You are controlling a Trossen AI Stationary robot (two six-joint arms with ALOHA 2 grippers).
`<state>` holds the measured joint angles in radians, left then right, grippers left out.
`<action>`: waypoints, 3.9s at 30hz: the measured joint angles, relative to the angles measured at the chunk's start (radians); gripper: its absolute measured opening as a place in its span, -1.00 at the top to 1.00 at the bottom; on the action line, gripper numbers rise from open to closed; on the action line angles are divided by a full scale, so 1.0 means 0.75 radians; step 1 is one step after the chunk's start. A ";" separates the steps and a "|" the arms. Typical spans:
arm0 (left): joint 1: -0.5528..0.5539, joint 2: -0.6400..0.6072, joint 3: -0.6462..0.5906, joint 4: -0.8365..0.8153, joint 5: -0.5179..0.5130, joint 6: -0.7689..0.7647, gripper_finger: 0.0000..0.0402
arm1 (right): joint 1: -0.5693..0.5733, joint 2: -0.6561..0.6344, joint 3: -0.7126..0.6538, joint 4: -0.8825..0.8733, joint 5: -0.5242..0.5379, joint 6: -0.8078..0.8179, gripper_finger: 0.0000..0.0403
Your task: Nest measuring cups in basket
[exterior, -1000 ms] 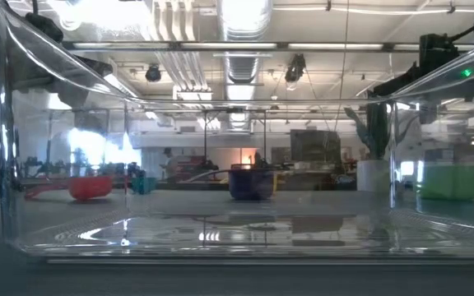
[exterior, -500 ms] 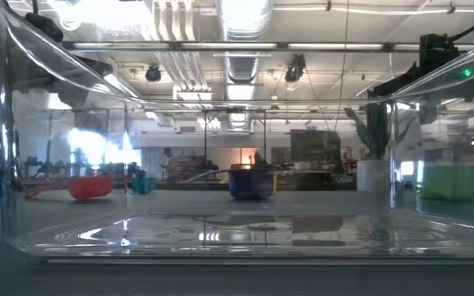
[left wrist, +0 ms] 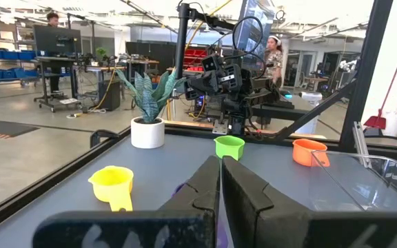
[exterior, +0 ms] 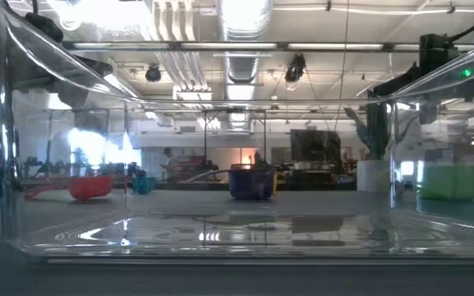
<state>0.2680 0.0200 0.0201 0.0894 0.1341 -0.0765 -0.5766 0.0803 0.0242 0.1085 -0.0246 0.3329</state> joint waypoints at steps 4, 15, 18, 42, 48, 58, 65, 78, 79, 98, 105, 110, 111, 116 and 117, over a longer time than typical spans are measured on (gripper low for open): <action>0.000 0.000 0.000 0.000 0.000 0.000 1.00 | 0.000 -0.001 0.000 0.000 0.000 0.000 0.96; 0.000 0.000 0.000 0.000 0.000 0.000 1.00 | 0.000 0.000 0.000 0.001 0.000 0.000 0.96; 0.000 0.000 0.000 0.000 0.000 0.000 1.00 | 0.000 0.000 0.000 0.000 0.001 0.000 0.96; 0.000 0.000 0.000 0.000 0.000 0.000 1.00 | 0.000 0.000 0.000 0.001 0.000 0.000 0.96; 0.000 0.000 0.000 0.000 0.000 -0.001 1.00 | 0.000 0.000 0.000 0.000 0.000 0.000 0.96; 0.000 0.000 0.000 0.000 0.000 0.000 1.00 | 0.000 -0.001 0.000 0.001 0.000 0.000 0.96; 0.000 0.000 0.000 0.000 0.000 0.000 1.00 | 0.000 -0.001 0.000 0.000 0.001 0.000 0.96; 0.000 0.000 0.000 0.000 0.000 0.000 1.00 | 0.000 0.000 0.014 0.183 -0.057 0.087 0.96; 0.000 0.000 0.000 0.000 0.000 0.000 1.00 | 0.000 0.001 0.047 0.194 -0.110 0.065 0.96; 0.000 0.000 0.000 0.000 0.000 0.000 1.00 | 0.008 0.922 1.388 -1.514 -0.166 -0.178 0.95; 0.000 0.000 0.000 0.000 0.000 0.000 1.00 | 0.219 0.961 1.278 -1.541 -0.104 -0.007 0.95; 0.000 0.000 0.000 0.000 0.000 0.000 1.00 | 0.524 0.949 1.195 -1.529 0.124 0.155 0.95; 0.000 0.000 0.000 0.000 0.000 0.000 1.00 | 0.582 0.955 1.190 -1.523 0.153 0.173 0.95; 0.000 0.000 0.000 0.000 0.000 0.000 1.00 | 0.793 1.003 1.185 -1.524 0.196 0.186 0.95; 0.000 0.000 0.000 0.000 0.000 0.000 1.00 | 0.824 1.016 1.184 -1.524 0.197 0.186 0.95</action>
<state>0.2680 0.0200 0.0202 0.0891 0.1345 -0.0766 0.0413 0.8422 0.9123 -1.0346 0.1234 0.4725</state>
